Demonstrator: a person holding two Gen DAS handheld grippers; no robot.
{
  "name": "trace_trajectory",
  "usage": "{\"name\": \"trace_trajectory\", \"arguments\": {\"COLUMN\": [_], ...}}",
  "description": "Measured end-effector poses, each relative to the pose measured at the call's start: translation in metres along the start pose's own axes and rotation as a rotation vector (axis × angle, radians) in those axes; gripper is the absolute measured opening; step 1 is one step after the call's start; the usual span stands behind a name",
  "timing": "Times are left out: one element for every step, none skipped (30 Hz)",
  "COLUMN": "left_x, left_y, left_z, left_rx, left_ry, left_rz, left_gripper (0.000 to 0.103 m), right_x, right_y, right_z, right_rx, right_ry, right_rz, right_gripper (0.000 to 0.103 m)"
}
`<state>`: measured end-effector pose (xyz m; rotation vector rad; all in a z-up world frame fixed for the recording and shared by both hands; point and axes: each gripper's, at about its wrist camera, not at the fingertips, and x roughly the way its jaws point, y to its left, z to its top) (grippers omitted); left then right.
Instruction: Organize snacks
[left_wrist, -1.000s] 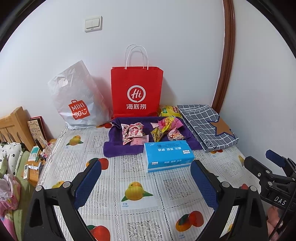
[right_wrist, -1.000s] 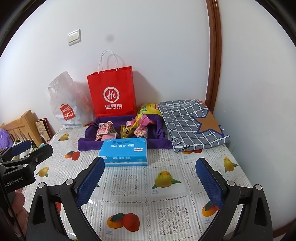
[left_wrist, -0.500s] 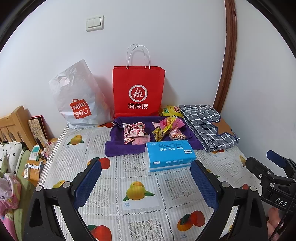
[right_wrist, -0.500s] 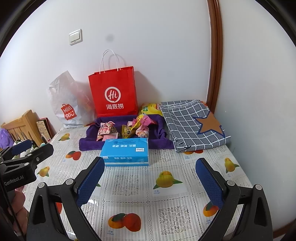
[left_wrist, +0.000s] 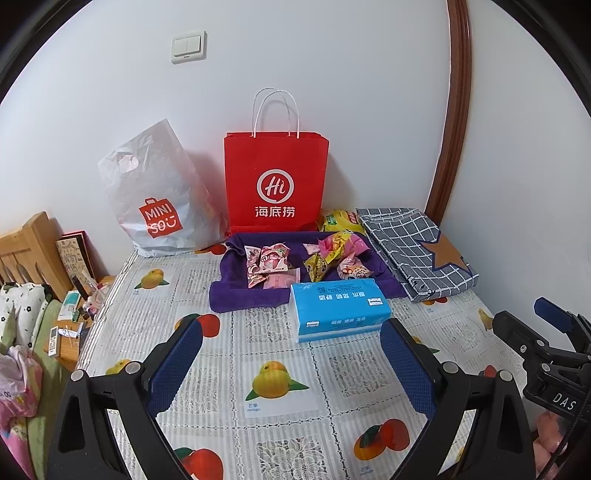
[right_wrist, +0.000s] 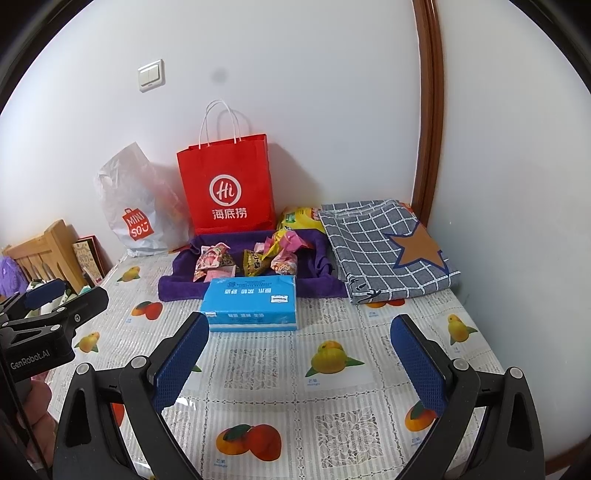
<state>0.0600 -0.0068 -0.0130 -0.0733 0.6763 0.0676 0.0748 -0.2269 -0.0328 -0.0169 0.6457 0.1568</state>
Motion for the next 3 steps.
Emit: {"name": "trace_trajectory", "arguments": {"left_x": [0.0000, 0.0003, -0.0002], "left_y": [0.0000, -0.0001, 0.0001], "left_z": [0.0000, 0.0003, 0.0000], "left_rx": [0.001, 0.000, -0.001], "left_ry": [0.001, 0.002, 0.000], "left_rz": [0.000, 0.001, 0.003], "left_gripper": [0.097, 0.097, 0.097], "right_x": [0.0000, 0.0000, -0.0005], "right_y": [0.0000, 0.0000, -0.0001], "right_z": [0.0001, 0.0002, 0.0002], "right_rx": [0.000, -0.001, 0.000], "right_ry": [0.000, 0.000, -0.001], "right_rz": [0.001, 0.001, 0.000], "right_gripper": [0.098, 0.098, 0.098]}}
